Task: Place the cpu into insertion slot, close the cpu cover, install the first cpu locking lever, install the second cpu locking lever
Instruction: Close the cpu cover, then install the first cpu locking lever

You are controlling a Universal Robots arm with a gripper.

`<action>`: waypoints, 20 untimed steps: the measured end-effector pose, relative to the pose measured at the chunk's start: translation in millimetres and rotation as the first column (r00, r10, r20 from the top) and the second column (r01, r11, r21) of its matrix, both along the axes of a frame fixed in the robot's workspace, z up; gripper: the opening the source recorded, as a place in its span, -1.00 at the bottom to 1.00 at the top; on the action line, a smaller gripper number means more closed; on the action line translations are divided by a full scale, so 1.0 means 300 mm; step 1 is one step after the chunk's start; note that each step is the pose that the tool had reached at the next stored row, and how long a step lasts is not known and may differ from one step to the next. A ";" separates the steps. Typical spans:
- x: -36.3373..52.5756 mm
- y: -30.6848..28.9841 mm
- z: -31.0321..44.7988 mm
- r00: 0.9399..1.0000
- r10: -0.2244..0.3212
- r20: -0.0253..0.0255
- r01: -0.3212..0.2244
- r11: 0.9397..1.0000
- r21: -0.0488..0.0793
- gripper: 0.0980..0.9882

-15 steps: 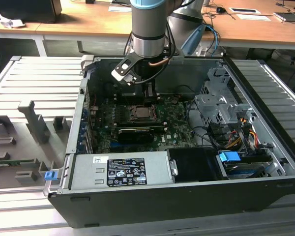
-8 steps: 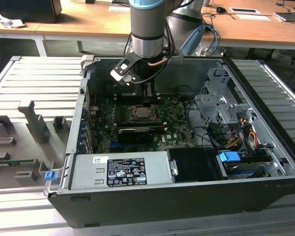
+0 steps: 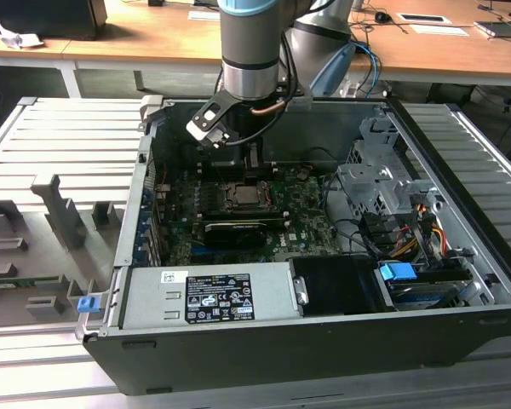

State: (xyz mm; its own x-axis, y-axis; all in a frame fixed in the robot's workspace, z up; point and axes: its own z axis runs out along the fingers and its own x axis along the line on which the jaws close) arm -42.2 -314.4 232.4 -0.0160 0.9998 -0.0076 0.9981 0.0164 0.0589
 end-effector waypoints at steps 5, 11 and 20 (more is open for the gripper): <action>-0.013 0.000 0.007 1.000 0.000 0.000 0.000 1.000 0.000 -0.98; -0.013 0.000 0.039 1.000 0.000 0.000 0.000 1.000 -0.001 -0.98; -0.013 0.000 0.140 1.000 0.000 0.000 0.000 1.000 -0.001 -0.98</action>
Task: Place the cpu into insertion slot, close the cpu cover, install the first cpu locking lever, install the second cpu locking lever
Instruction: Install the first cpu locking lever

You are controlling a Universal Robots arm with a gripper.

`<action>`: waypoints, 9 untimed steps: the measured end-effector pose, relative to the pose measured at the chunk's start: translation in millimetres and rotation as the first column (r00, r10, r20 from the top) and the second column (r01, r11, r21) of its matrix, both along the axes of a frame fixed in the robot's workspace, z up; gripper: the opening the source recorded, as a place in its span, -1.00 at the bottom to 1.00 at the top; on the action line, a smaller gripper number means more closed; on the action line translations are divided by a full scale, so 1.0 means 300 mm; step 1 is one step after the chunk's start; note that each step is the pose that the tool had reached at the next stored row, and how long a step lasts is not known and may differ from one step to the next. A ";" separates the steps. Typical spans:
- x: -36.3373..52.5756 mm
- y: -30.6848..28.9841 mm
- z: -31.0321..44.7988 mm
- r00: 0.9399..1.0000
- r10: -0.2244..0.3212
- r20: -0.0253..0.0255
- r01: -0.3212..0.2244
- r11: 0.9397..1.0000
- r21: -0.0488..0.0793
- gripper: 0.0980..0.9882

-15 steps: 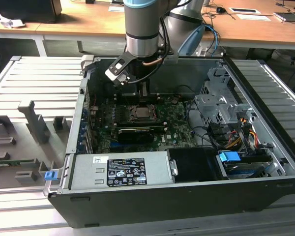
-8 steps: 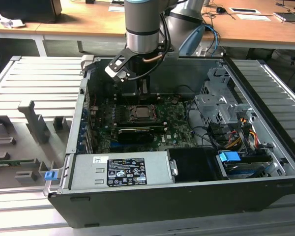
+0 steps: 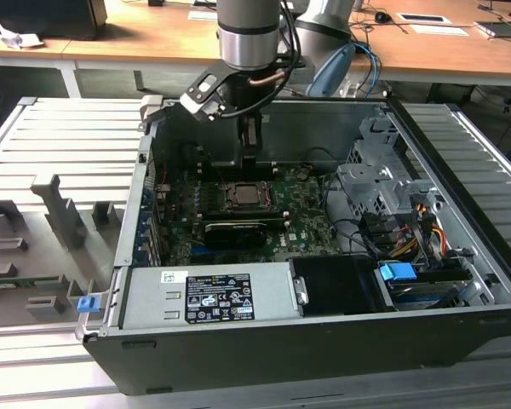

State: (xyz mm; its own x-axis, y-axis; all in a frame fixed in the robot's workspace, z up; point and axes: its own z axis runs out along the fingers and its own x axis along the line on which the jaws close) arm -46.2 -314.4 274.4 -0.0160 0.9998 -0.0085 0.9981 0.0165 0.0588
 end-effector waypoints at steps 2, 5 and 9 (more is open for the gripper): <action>0.000 0.000 0.005 1.000 0.002 0.000 -0.002 1.000 0.000 -0.98; 0.000 0.000 0.004 0.997 0.071 0.000 -0.071 0.997 0.000 -0.98; 0.000 0.000 0.003 0.989 0.145 -0.003 -0.145 0.989 0.000 -0.98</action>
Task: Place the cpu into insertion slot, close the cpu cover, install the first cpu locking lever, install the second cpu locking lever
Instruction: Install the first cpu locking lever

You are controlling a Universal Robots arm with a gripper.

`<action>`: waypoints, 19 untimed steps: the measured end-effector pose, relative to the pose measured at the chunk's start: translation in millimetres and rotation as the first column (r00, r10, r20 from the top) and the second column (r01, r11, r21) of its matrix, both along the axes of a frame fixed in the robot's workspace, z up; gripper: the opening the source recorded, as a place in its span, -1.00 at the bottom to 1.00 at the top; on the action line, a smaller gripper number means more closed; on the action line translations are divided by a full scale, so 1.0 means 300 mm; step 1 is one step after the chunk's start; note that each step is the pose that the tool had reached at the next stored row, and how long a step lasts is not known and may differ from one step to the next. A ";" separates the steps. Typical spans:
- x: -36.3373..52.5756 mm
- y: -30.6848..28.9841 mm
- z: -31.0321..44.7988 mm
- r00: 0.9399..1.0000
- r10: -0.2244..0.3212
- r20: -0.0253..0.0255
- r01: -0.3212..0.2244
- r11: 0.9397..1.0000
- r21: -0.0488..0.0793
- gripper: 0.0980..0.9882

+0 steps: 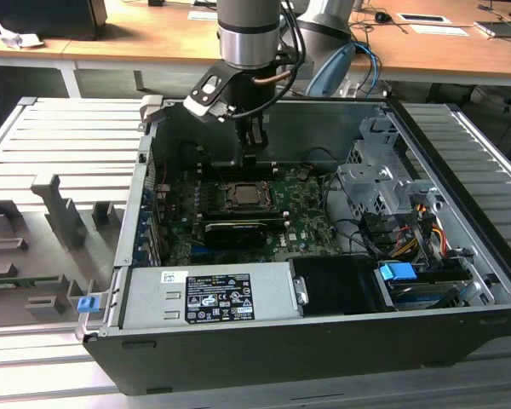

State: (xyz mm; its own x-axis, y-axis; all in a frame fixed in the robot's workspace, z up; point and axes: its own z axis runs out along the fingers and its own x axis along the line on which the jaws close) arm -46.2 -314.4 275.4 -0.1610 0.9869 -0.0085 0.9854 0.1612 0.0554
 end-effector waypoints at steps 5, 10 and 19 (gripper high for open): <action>0.000 0.000 -0.005 0.994 0.105 -0.005 -0.105 0.994 0.000 -0.98; 0.000 0.000 -0.007 0.975 0.224 -0.006 -0.224 0.975 0.000 -0.98; 0.000 0.000 -0.007 0.942 0.335 -0.006 -0.335 0.942 0.000 -0.98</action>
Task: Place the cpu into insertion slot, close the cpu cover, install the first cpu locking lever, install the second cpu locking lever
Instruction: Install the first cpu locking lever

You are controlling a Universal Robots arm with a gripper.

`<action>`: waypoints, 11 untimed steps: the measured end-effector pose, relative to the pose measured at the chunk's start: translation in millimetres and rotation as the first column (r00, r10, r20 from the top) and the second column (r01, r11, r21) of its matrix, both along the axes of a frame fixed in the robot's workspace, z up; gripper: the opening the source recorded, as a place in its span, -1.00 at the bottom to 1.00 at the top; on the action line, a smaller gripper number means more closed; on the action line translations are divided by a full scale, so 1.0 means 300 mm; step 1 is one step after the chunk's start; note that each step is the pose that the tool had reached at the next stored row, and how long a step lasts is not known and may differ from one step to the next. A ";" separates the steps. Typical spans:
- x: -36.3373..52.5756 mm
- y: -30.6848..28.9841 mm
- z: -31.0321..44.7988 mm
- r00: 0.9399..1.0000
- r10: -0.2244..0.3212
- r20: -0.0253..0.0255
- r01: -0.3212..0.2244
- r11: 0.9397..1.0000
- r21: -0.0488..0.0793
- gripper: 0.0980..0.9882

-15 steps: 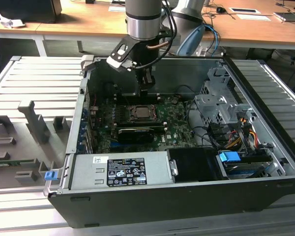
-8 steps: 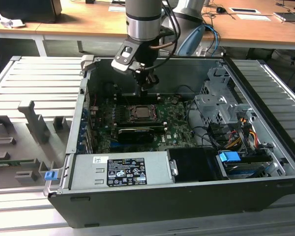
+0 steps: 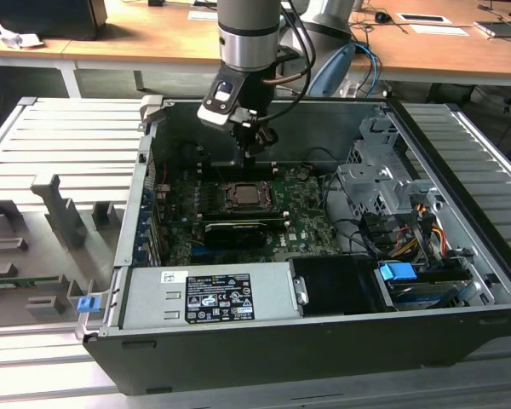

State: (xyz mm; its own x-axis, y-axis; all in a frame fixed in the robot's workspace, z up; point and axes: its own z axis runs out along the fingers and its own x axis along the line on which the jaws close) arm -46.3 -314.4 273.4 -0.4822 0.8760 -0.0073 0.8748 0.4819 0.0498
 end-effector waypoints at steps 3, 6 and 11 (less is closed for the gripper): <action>0.000 0.000 0.000 0.999 0.045 0.000 -0.045 0.999 0.000 -0.98; 0.000 0.000 0.000 0.996 0.086 0.000 -0.086 0.996 0.000 -0.98; 0.000 0.000 0.000 0.982 0.191 0.000 -0.191 0.982 0.000 -0.98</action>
